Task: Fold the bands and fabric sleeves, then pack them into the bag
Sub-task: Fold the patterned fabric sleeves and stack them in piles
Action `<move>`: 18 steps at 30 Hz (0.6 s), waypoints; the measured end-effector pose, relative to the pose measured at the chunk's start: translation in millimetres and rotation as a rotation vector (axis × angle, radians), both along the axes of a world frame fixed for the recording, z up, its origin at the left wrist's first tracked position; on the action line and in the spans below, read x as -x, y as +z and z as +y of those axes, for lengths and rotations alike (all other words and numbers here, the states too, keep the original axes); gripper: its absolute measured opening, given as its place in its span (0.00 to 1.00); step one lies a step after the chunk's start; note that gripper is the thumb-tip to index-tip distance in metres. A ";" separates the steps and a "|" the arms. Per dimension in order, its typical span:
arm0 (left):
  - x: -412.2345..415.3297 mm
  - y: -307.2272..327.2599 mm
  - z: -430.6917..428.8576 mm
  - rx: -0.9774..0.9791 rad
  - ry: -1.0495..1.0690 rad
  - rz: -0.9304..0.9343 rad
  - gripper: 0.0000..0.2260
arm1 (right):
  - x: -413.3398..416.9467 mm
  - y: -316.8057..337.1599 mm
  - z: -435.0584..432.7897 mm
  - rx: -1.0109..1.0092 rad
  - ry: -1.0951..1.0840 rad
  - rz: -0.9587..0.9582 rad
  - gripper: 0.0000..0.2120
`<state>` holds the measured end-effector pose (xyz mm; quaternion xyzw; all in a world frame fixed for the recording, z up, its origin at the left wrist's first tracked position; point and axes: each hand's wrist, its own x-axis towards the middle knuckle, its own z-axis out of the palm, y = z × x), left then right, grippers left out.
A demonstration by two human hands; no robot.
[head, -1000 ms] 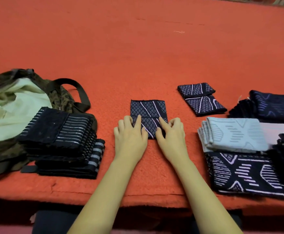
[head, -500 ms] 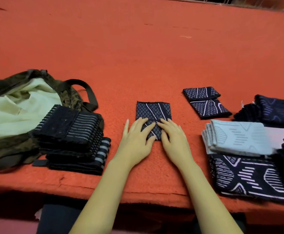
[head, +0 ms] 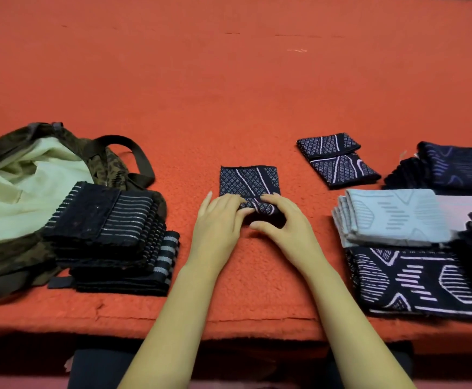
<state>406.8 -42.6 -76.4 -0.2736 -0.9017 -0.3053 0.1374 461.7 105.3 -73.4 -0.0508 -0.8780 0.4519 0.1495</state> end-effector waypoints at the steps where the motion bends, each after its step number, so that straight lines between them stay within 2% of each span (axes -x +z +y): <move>1: 0.7 1.5 1.1 -0.018 0.020 0.040 0.22 | -0.2 0.5 0.0 0.026 -0.023 0.007 0.19; 5: -5.9 7.9 7.7 -0.080 0.063 0.218 0.17 | -2.9 3.9 2.0 0.125 -0.114 0.068 0.03; 7: -12.1 14.0 8.7 -0.150 0.066 0.184 0.16 | -3.5 5.0 0.3 0.110 -0.134 0.085 0.08; 9: -15.7 18.6 7.0 -0.220 0.105 0.066 0.16 | -2.8 5.2 -1.3 0.058 -0.171 0.099 0.13; 12: -16.1 16.7 3.0 -0.229 0.088 -0.080 0.15 | -1.4 6.4 -1.7 0.040 -0.228 0.113 0.11; 15: -15.5 12.3 0.6 -0.177 0.029 -0.139 0.21 | 3.1 10.3 -3.7 -0.028 -0.262 0.077 0.10; 18: -10.4 8.5 0.9 -0.145 0.050 -0.192 0.27 | 16.2 12.8 -6.4 -0.157 -0.296 0.002 0.16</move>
